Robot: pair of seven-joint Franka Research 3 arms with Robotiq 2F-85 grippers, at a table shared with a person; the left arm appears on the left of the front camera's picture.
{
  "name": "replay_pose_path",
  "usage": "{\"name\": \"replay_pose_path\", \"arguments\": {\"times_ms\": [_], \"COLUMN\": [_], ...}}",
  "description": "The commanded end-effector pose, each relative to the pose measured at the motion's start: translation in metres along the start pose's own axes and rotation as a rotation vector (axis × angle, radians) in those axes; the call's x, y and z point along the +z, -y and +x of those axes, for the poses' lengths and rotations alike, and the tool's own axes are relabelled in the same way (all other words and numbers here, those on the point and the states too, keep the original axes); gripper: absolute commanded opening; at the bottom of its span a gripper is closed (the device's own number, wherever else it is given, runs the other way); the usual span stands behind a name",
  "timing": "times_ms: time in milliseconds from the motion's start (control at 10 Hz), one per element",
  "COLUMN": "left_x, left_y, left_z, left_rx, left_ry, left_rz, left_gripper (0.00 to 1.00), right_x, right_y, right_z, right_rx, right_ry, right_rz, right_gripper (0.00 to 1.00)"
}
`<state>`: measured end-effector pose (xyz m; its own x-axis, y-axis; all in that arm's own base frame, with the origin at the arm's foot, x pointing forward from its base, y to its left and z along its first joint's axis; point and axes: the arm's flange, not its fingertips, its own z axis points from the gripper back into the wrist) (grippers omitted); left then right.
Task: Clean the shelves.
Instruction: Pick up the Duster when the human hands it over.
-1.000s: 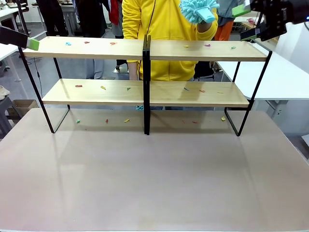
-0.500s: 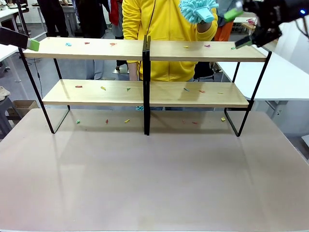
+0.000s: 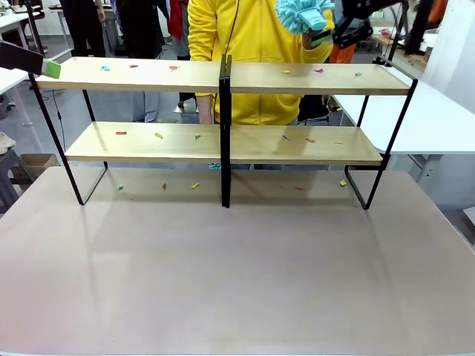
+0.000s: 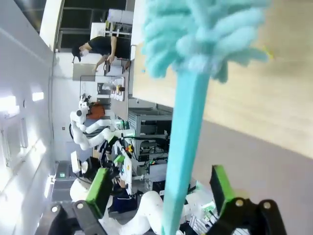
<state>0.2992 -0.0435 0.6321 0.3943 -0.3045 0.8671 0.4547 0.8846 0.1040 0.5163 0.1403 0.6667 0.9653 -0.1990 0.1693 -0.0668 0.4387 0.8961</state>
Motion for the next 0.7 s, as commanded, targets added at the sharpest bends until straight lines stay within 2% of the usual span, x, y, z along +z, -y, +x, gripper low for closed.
{"name": "replay_pose_path", "arguments": {"times_ms": [0, 200, 300, 400, 500, 600], "left_x": [0.0002, 0.0002, 0.0002, 0.0002, 0.0002, 0.0002], "left_y": [-0.0005, -0.0005, -0.0005, -0.0005, -0.0005, -0.0005], "left_z": [-0.0002, -0.0002, -0.0002, -0.0002, -0.0002, -0.0002], "left_rx": [0.001, 0.001, 0.001, 0.001, 0.001, 0.001], "left_ry": [0.006, 0.006, 0.006, 0.006, 0.006, 0.006], "left_rz": [0.006, 0.006, 0.006, 0.006, 0.006, 0.006], "left_gripper": [1.0, 1.0, 1.0, 1.0, 1.0, 1.0], "right_x": [0.0081, 0.015, 0.0169, 0.0163, 0.0161, 0.0156], "right_y": [-0.0038, 0.0005, 0.0026, 0.0028, 0.0041, 0.0051], "right_z": [0.0045, 0.0037, 0.0045, 0.0041, 0.0049, 0.0043], "right_rx": [-0.027, -0.045, -0.041, -0.049, -0.053, -0.055], "right_ry": [0.054, 0.053, 0.073, 0.068, 0.071, 0.072], "right_rz": [0.03, 0.05, 0.051, 0.059, 0.053, 0.048], "right_gripper": [1.0, 1.0, 0.64, 0.44, 0.08, 0.0]}}
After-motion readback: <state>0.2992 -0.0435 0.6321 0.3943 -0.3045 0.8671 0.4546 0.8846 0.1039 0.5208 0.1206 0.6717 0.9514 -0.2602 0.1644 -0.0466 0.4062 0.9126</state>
